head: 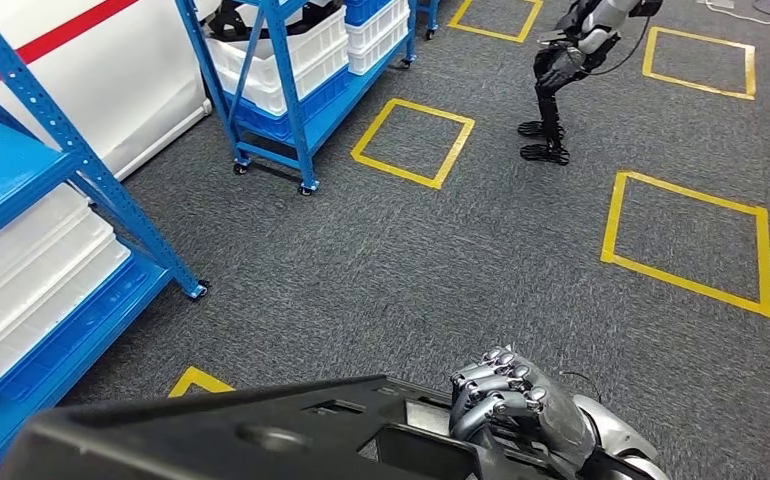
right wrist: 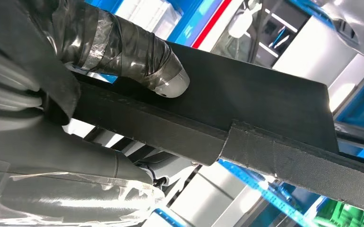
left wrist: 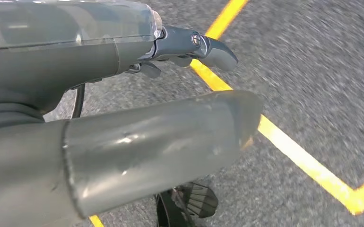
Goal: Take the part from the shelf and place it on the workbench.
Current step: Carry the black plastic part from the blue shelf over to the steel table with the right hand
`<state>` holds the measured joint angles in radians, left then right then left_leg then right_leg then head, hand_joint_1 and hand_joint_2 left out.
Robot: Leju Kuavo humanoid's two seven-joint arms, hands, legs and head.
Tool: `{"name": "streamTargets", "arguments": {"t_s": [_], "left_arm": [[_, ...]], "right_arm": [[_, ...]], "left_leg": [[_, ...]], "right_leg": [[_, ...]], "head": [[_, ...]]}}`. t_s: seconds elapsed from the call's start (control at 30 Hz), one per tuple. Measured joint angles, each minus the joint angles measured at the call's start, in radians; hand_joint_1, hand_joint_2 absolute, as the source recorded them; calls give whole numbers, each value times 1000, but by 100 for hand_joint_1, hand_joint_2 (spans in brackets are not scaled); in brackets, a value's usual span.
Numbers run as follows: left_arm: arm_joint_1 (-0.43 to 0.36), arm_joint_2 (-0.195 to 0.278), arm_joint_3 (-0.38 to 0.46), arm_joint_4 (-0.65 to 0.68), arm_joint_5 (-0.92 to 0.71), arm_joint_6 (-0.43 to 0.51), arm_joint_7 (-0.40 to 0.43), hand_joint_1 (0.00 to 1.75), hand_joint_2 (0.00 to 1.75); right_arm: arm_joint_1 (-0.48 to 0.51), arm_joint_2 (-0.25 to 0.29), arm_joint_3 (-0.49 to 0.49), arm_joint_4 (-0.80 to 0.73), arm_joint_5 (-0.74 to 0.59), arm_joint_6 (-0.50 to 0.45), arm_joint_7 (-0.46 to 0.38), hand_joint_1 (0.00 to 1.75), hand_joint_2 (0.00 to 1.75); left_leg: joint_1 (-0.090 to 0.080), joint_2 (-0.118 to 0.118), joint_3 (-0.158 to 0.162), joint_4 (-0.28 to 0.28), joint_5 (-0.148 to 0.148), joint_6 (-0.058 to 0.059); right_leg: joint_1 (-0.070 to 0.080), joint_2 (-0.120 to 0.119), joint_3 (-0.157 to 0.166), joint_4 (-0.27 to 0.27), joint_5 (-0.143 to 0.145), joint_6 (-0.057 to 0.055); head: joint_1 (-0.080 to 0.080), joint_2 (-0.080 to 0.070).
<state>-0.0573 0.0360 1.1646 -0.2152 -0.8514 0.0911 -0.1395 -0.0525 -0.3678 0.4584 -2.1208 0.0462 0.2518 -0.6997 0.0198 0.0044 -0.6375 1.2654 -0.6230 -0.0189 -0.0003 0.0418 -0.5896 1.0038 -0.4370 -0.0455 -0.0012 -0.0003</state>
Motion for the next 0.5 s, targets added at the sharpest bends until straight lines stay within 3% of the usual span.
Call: {"name": "streamTargets", "arguments": {"t_s": [0.07,0.13,0.2,0.27,0.33,0.4,0.47,0.5], "left_arm": [[0,0,0,0,-3,0,-8,0,0],[0,3,0,0,-5,0,-10,0,0],[-1,6,0,0,-8,0,-6,0,0],[-3,6,0,0,-13,4,3,0,0],[-3,6,0,0,-17,8,11,0,0],[3,5,0,0,-19,9,16,0,0],[7,4,0,0,-19,10,17,0,0],[8,4,0,0,-20,11,17,0,0]], "right_arm": [[-3,6,4,0,-4,0,0,175,175],[-9,12,10,-1,-6,0,0,175,175],[-11,17,16,-1,-7,-1,0,175,175],[-8,18,20,-3,-6,-2,0,175,175],[-3,19,23,-6,-4,-3,1,175,175],[1,19,26,-9,-4,-3,1,175,175],[5,19,27,-9,-3,-3,1,175,175],[7,19,28,-9,-3,-3,1,175,175]], "left_leg": [[0,-16,42,-109,81,6],[1,-60,95,-238,136,12],[-3,-78,113,-280,141,18],[-4,-54,118,-286,146,30],[-2,-29,121,-294,153,43],[-3,-3,122,-296,154,51],[-6,24,121,-296,151,52],[-7,39,122,-295,149,51]], "right_leg": [[1,27,5,1,-1,1],[3,51,7,4,-2,8],[-1,73,4,4,-1,20],[-5,86,-2,5,1,34],[-4,45,-25,50,-29,42],[-5,-13,-82,167,-95,48],[-10,-31,-139,280,-139,55],[-13,-35,-146,295,-135,58]], "head": [[0,0],[0,0],[0,0],[0,0],[1,0],[1,0],[1,0],[1,0]]}}
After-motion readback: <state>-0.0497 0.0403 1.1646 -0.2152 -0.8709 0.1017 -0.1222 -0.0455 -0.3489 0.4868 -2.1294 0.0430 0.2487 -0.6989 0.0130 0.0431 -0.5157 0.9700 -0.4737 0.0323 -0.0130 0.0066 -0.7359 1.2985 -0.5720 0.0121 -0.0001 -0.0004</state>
